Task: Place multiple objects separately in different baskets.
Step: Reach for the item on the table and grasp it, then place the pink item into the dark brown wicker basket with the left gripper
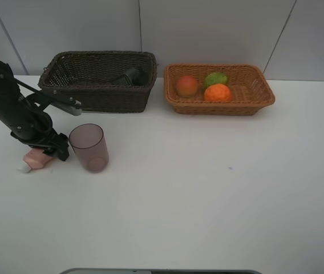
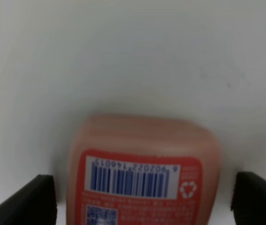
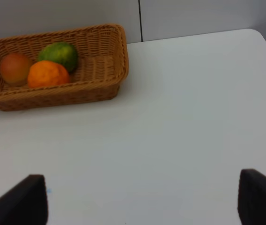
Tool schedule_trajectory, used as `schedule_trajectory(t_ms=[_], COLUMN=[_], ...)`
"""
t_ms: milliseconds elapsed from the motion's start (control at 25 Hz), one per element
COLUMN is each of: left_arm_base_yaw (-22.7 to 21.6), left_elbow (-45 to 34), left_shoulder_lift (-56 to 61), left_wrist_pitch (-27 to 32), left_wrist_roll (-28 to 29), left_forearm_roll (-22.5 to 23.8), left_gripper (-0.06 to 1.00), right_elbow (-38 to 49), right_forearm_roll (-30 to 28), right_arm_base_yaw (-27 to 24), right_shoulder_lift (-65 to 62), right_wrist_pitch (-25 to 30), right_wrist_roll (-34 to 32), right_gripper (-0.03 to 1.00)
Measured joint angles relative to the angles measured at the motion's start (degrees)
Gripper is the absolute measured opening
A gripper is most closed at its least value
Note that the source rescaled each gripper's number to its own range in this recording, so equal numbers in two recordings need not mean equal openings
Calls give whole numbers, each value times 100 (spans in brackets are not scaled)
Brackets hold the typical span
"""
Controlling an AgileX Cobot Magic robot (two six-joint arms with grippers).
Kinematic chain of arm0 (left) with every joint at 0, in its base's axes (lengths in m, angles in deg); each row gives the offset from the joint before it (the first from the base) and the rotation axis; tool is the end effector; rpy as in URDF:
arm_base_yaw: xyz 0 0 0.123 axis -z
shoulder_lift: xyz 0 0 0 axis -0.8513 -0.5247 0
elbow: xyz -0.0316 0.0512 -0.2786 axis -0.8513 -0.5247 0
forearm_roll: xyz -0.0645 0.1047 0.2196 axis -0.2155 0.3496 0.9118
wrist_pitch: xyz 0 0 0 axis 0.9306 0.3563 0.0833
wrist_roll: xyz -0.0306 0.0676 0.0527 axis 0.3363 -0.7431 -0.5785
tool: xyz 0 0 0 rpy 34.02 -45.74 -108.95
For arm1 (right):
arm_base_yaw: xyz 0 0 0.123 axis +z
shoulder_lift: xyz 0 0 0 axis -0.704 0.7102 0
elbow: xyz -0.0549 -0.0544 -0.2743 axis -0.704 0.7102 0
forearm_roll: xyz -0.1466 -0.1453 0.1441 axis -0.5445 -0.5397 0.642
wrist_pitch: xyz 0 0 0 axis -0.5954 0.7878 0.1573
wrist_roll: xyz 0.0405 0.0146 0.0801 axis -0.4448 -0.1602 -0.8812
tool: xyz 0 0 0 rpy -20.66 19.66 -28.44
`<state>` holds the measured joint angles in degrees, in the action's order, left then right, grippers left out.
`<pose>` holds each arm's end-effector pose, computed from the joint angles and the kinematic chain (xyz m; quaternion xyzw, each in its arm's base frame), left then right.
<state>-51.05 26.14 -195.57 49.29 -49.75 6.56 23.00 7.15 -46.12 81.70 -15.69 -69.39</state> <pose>0.3165 -0.0432 0.0946 0.2535 0.9568 0.0042 0.1425 -0.0089 -0.0063 0.2843 0.0513 0.8422 -0.0224 0.5362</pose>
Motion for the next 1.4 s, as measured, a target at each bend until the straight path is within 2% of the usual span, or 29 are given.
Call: schedule_trajectory(t_ms=[480,560,680,720,1400], left_arm_base_yaw=[0,0,0,0,0], left_elbow=[0,0,0,0,0], left_shoulder_lift=[0,0,0,0,0], left_wrist_pitch=[-2,-2,-2,-8,-20], left_wrist_roll=[0,0,0,0,0], left_forearm_roll=[-139,-139,-139,-139,-139], left_gripper=[96,90,72,70,70], right_elbow=[0,0,0,0,0], right_forearm_roll=[0,0,0,0,0], right_arm_base_yaw=[0,0,0,0,0], right_shoulder_lift=[0,0,0,0,0], right_wrist_pitch=[0,0,0,0,0], right_wrist_roll=[0,0,0,0,0], right_gripper=[83,83,83,83,83])
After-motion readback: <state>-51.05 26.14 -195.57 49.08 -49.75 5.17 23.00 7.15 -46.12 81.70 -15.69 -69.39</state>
